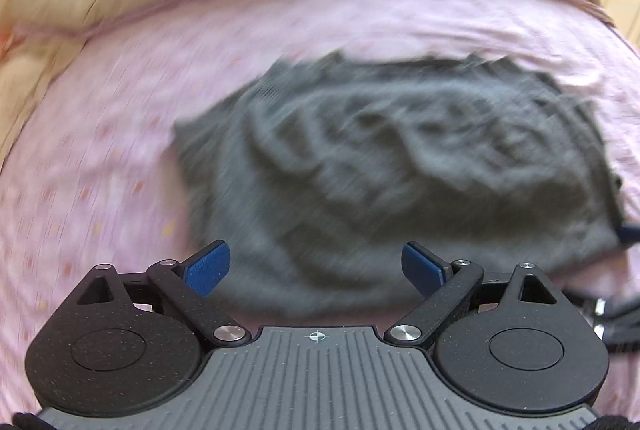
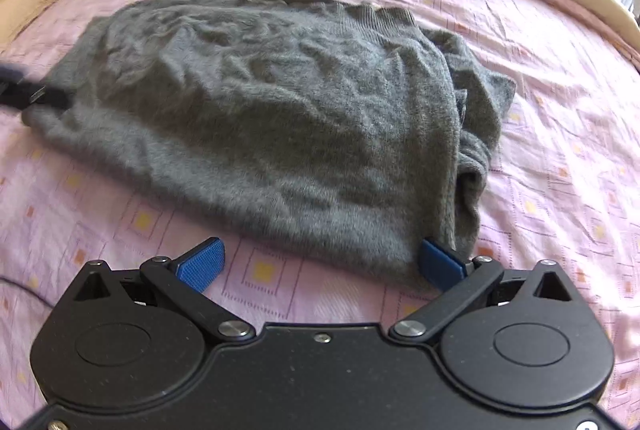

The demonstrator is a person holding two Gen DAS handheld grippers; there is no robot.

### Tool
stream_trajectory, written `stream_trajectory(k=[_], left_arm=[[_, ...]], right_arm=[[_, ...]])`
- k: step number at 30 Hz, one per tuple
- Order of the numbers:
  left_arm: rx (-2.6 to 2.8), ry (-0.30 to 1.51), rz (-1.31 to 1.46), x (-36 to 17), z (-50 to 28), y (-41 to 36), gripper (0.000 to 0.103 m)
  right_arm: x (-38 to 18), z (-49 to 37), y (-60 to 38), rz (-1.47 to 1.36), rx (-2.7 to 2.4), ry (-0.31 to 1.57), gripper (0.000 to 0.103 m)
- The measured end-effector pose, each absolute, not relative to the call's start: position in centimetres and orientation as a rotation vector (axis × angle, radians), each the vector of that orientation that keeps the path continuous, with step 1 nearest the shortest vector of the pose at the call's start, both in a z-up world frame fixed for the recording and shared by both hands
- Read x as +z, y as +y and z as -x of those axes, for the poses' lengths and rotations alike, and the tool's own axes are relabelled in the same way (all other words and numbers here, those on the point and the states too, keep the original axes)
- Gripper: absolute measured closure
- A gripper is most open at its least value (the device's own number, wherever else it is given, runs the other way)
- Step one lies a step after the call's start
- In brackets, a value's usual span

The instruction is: Fold small clothes

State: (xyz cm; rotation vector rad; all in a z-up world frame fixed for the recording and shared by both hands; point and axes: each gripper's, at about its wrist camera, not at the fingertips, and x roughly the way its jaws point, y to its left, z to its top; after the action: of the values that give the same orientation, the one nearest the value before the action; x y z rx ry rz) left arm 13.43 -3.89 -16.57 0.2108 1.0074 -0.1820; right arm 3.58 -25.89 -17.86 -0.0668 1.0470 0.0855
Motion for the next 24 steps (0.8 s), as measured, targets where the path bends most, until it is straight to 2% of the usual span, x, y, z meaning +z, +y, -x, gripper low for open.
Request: stream_trajectory(k=[5,9,12,14,24], left_arm=[[-0.195,1.006,-0.213,-17.1,-16.8,-7.4,0.010],[-0.164,1.080,-0.276,-19.7,-19.4,-9.3,0.010],[-0.139,1.136,-0.231,-21.2,-20.6,-9.0,0.005],[-0.114,1.149,-0.176,-21.4,-20.7,-8.3,0.000],[-0.107,1.144,-0.163,-21.6,-20.3,-7.6,0.000]], right_arm=[[-16.9,-1.9,-27.4,0.002,0.070,1.024,0.001],[-16.9,-1.0,-28.9,-0.050,0.039,1.031,0.001],[-16.6,-1.1,-30.3,-0.101,0.024,1.024,0.001],[-16.2,-1.3,-31.7,-0.168,0.016,1.003,0.001],[-18.0,-6.7,-39.7,-0.616,0.010,1.015,0.001]])
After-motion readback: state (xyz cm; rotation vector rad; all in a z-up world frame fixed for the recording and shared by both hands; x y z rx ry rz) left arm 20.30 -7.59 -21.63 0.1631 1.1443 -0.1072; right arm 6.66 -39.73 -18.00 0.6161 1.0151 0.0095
